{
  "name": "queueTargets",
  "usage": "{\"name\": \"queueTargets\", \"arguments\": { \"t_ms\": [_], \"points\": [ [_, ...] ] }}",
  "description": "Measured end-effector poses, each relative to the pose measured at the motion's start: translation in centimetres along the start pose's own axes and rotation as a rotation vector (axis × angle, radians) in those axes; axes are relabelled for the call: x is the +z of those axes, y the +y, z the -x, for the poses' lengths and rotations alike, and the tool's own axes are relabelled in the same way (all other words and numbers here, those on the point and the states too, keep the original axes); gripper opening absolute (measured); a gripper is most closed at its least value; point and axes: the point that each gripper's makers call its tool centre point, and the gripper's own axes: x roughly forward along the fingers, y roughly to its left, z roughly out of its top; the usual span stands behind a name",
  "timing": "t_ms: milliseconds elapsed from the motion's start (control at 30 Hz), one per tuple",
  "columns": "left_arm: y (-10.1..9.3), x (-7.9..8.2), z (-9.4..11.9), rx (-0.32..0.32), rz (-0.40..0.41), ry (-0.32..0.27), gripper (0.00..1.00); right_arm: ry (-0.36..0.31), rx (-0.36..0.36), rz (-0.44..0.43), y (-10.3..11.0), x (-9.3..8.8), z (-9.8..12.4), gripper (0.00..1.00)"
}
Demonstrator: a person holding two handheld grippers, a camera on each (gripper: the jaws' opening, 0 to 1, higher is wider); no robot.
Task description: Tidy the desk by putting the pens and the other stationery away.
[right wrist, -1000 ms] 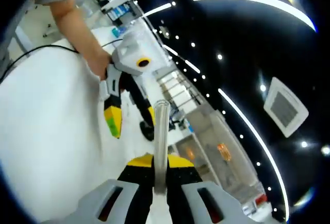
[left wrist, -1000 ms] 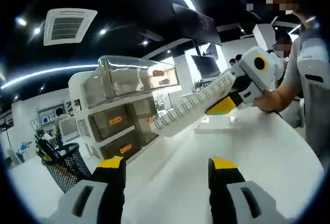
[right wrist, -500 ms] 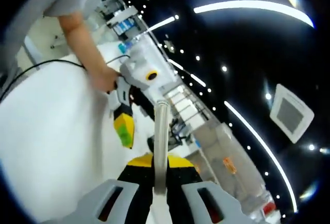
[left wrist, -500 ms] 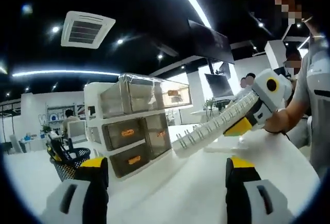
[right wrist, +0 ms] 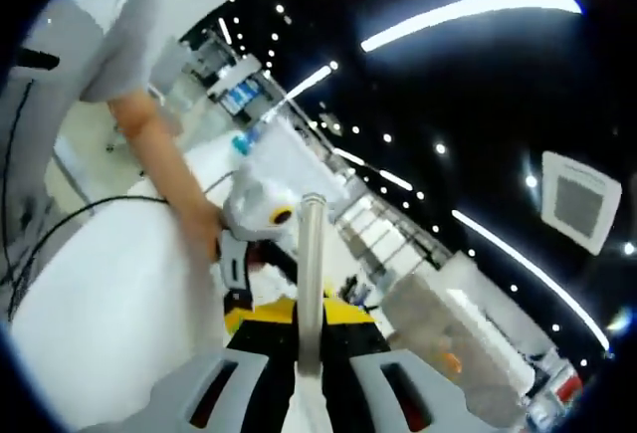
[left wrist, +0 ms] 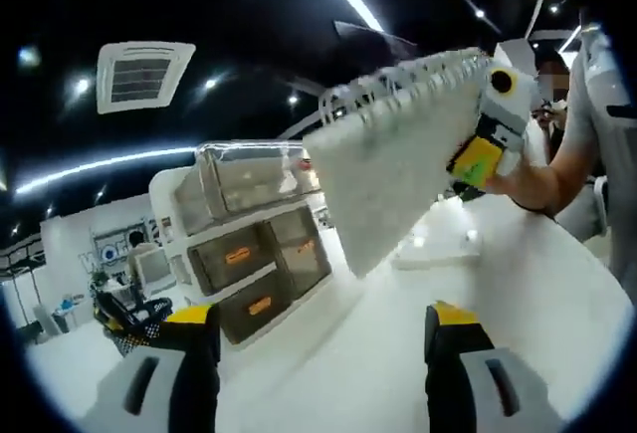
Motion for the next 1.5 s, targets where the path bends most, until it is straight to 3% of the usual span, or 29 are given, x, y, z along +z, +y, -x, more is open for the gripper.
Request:
{"name": "queueTargets", "arguments": {
  "t_ms": [100,133,267,433,700,800,1000,1167,1300,1400,1500],
  "points": [
    [-1.3,0.0,-0.1,-0.005,-0.142,0.033,0.83,-0.024,-0.004,0.020,-1.4,1.9,0.5,0.05],
    [-1.6,0.1,-0.1,-0.007,-0.155,0.032,0.83,-0.034,-0.011,0.035,-1.9,2.7,0.7,0.05],
    [-1.9,0.5,-0.2,-0.013,-0.158,0.024,0.83,-0.059,-0.043,0.089,-4.2,5.1,1.3,0.05],
    [-1.4,0.4,0.1,0.001,-0.142,0.031,0.80,-0.049,-0.083,0.099,-7.1,6.3,1.9,0.05],
    [-1.4,-1.0,-0.2,0.015,-0.157,0.071,0.76,0.157,-0.089,0.018,-12.8,5.1,2.3,0.06],
    [-1.4,-0.8,-0.2,0.019,-0.169,0.074,0.76,0.240,-0.065,-0.054,-14.5,3.9,2.4,0.06],
    [-0.5,-0.7,0.1,0.060,-0.202,0.087,0.75,0.454,-0.070,-0.038,-18.4,0.1,2.8,0.06],
    [0.2,-0.9,0.2,0.082,-0.220,0.101,0.74,0.608,-0.024,-0.035,-19.1,-4.0,2.9,0.06],
    [0.0,-1.0,0.0,0.070,-0.219,0.107,0.73,0.751,0.004,0.025,-19.9,-8.2,3.3,0.06],
    [-0.4,-1.1,-0.1,0.063,-0.237,0.115,0.73,0.816,0.034,0.038,-19.8,-10.2,3.4,0.06],
    [-0.4,-1.1,-0.1,0.060,-0.248,0.117,0.72,0.869,0.048,0.104,-20.0,-11.8,3.4,0.06]
  ]
}}
